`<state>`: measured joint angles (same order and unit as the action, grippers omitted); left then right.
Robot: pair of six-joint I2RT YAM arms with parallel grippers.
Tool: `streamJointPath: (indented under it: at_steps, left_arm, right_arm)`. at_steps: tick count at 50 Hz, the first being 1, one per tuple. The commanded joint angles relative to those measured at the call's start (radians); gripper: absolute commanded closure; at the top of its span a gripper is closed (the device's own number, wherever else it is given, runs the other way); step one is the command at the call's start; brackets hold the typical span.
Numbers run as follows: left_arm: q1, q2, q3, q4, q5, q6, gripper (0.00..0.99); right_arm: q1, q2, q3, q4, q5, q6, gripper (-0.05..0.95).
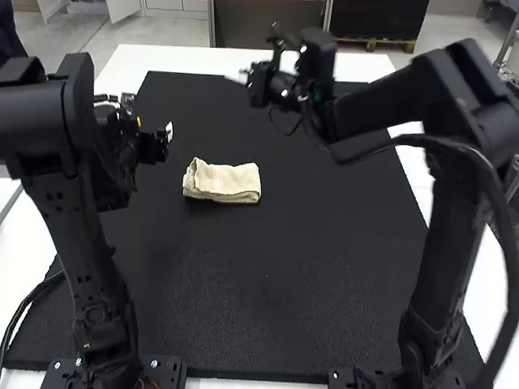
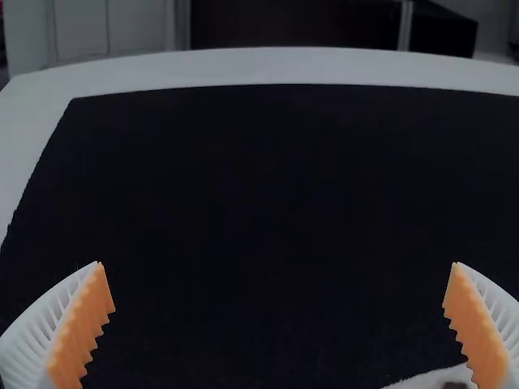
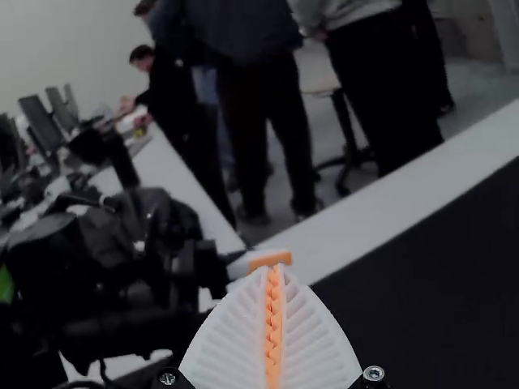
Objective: Fold the towel.
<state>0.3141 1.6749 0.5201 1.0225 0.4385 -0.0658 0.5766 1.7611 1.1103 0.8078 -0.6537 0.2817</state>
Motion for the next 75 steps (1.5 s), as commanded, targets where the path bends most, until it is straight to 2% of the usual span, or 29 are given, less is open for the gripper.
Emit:
streamJointPath:
  at_steps: [1,22,32,41,58,61,71,75]
  left_arm:
    - [0.0,-0.073,0.043,-0.013,0.009,-0.028,0.038]
    - [-0.078,-0.32,0.07,-0.141,0.005,-0.089,0.038]
    - [-0.104,-0.463,0.063,-0.196,-0.024,-0.088,0.038]
    - [-0.119,-0.59,0.041,-0.24,-0.047,-0.086,0.038]
    - [-0.144,-0.8,-0.031,-0.289,-0.072,-0.074,0.038]
    - [-0.15,-0.82,-0.046,-0.286,-0.084,-0.058,0.038]
    - [-0.181,-0.909,-0.108,-0.277,-0.118,-0.031,0.038]
    - [-0.198,-0.942,-0.131,-0.28,-0.149,-0.023,0.038]
  right_arm:
    - [-0.058,-0.112,-0.03,0.022,0.039,0.011,0.92]
    - [-0.251,-0.397,-0.194,0.05,0.031,0.011,0.92]
    - [-0.376,-0.531,-0.265,0.041,0.016,0.002,0.92]
    - [-0.478,-0.637,-0.345,0.034,-0.032,0.008,0.92]
    - [-0.514,-0.799,-0.468,0.005,-0.058,0.039,0.91]
    - [-0.515,-0.822,-0.484,-0.002,-0.055,0.039,0.82]
    - [-0.531,-0.897,-0.549,-0.032,-0.011,0.022,0.17]
    - [-0.541,-0.925,-0.564,-0.059,0.012,0.004,0.08]
